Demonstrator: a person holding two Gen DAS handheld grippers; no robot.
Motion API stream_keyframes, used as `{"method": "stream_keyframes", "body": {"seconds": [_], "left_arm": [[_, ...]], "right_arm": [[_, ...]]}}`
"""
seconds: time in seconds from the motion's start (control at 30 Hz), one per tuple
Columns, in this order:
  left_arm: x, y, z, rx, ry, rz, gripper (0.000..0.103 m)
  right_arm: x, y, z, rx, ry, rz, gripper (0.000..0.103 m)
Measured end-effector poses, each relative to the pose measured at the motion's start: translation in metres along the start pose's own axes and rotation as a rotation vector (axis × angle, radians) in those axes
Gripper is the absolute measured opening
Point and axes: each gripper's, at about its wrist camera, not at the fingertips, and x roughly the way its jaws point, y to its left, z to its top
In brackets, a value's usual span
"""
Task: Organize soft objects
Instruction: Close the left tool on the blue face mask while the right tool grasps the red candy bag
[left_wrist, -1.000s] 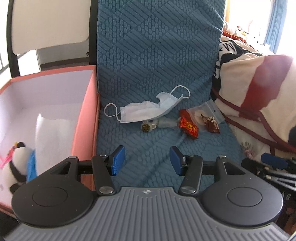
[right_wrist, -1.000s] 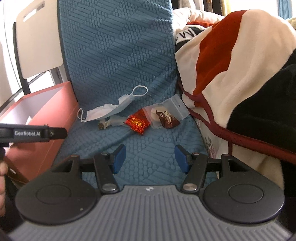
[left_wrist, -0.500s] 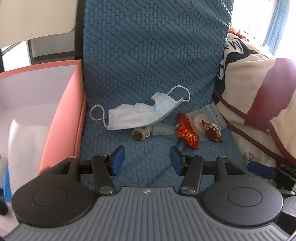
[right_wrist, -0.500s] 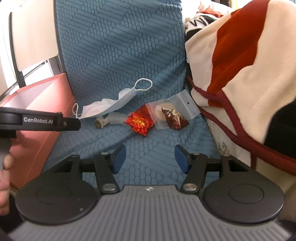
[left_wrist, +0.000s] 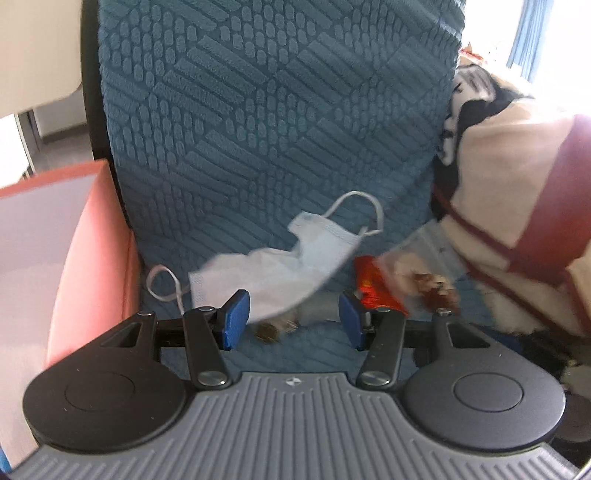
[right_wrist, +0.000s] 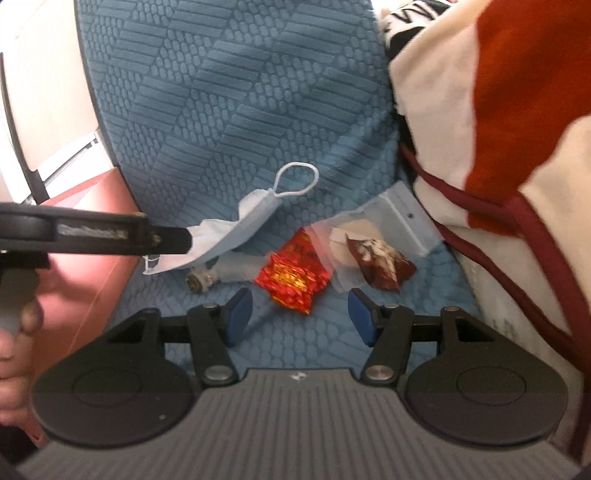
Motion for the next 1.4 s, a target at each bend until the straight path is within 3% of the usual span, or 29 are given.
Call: {"method": "stream_keyframes", "body": {"seconds": [0.27,0.43,0.73,0.83,1.0,1.07,1.2,1.4], "left_arm": [[0.035,0.006,0.007,0.038,0.09,-0.018,0.06],[0.046,0.004,0.005,0.121,0.101,0.018,0.06],[0.06,0.011,-0.001,0.117,0.146,0.053,0.06],[0.06,0.01,-0.003,0.123,0.135,0.059,0.052],[0.055,0.009,-0.003,0.125,0.106,0.046,0.02],[0.05,0.009,-0.003,0.117,0.093,0.042,0.014],[0.037,0.012,-0.003,0.083,0.067,0.027,0.009],[0.015,0.016,-0.004,0.019,0.038,-0.015,0.006]], "right_arm": [[0.031,0.003,0.004,0.021,0.059,-0.009,0.06],[0.044,0.006,0.007,0.028,0.068,-0.021,0.06],[0.062,0.006,0.011,0.073,0.11,-0.012,0.061],[0.067,0.009,0.011,0.073,0.112,-0.008,0.06],[0.07,0.018,0.012,0.041,0.11,-0.002,0.063],[0.069,0.019,0.012,0.041,0.112,-0.008,0.051],[0.067,0.016,0.012,0.046,0.117,-0.011,0.037],[0.058,0.016,0.011,0.042,0.117,-0.003,0.036]]}}
